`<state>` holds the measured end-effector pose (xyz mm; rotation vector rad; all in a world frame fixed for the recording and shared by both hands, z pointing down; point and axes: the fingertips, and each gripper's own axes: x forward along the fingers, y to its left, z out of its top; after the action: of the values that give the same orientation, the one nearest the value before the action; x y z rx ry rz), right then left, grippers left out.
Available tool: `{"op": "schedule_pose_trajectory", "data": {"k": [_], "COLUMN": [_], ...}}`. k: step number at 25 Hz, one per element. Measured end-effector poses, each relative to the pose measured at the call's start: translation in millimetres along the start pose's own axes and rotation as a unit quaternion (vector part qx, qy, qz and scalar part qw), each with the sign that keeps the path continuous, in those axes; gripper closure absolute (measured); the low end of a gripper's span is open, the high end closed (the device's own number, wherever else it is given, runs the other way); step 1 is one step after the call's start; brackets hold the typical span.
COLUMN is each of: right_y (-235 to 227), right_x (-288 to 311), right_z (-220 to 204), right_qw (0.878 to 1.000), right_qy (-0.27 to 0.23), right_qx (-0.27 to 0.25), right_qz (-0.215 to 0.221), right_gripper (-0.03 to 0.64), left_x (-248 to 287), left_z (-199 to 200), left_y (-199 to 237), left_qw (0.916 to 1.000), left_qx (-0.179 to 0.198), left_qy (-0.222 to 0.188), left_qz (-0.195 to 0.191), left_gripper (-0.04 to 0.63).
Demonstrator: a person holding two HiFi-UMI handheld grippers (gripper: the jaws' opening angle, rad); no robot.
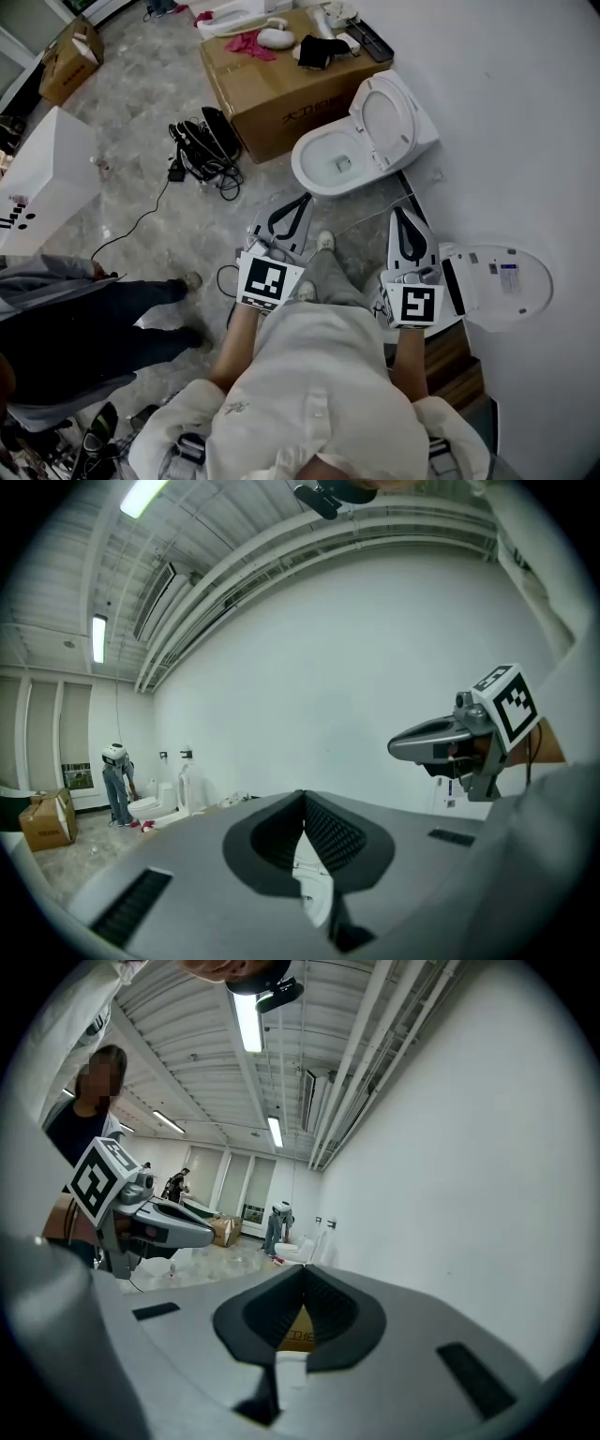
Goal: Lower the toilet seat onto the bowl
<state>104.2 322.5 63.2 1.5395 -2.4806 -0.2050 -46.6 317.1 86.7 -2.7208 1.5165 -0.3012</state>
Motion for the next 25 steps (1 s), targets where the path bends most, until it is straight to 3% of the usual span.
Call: {"op": "schedule_pose_trajectory", "data": {"k": [25], "right_y": [-121], "right_x": [203], "right_z": [-59], "right_qw": [0.998], "right_qy": [0.04], "right_qx": [0.035], "right_qz": [0.025], "right_gripper": [0.609], "left_x": [217], "left_z": [-6], "left_y": [80], "left_qw": [0.9995], "left_qx": [0.0], "left_qy": [0.031], "left_qz": [0.0], "left_gripper": [0.583]}}
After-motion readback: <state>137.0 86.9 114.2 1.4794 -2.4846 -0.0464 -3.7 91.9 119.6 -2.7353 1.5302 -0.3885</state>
